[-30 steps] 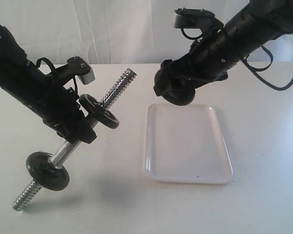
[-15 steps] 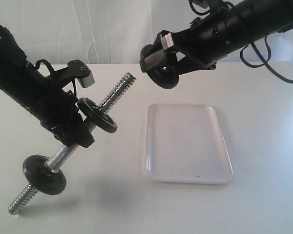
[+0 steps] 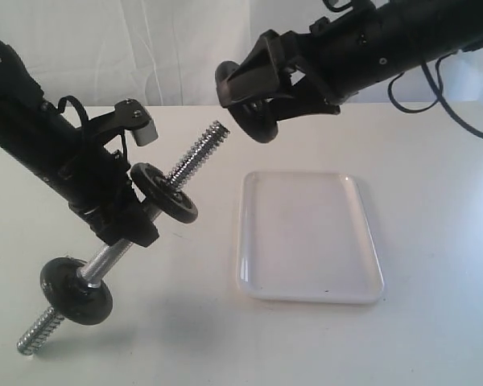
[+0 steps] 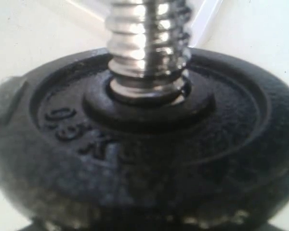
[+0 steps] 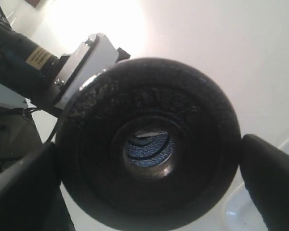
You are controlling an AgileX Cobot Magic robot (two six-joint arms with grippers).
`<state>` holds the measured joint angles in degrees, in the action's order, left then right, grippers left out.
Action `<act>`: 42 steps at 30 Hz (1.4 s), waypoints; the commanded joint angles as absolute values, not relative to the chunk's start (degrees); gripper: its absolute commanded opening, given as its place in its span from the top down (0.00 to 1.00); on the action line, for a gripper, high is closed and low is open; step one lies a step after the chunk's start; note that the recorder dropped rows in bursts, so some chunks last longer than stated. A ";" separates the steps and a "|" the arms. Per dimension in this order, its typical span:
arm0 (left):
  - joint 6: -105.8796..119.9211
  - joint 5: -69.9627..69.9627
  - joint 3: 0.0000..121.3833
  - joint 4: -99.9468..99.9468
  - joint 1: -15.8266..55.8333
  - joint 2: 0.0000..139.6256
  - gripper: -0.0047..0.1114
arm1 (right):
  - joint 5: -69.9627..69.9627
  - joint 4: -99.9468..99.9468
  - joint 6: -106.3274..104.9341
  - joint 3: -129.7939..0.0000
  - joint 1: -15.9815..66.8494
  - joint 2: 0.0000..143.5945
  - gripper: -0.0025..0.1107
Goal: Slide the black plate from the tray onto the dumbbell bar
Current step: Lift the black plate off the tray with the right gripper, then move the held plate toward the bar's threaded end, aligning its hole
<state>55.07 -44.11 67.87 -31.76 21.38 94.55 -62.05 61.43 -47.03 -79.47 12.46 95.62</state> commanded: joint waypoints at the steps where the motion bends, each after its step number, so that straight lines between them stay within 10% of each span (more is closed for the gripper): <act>1: 55.52 -46.52 69.70 -40.03 21.35 91.33 0.96 | -67.83 65.35 -47.91 -79.92 7.84 95.52 0.98; 42: 61.64 -50.18 69.70 -46.11 21.35 91.33 0.96 | -69.96 71.04 -51.89 -80.56 10.91 101.40 0.98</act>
<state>61.57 -47.78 67.87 -33.58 21.38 94.55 -68.86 67.95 -51.75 -79.77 10.57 102.97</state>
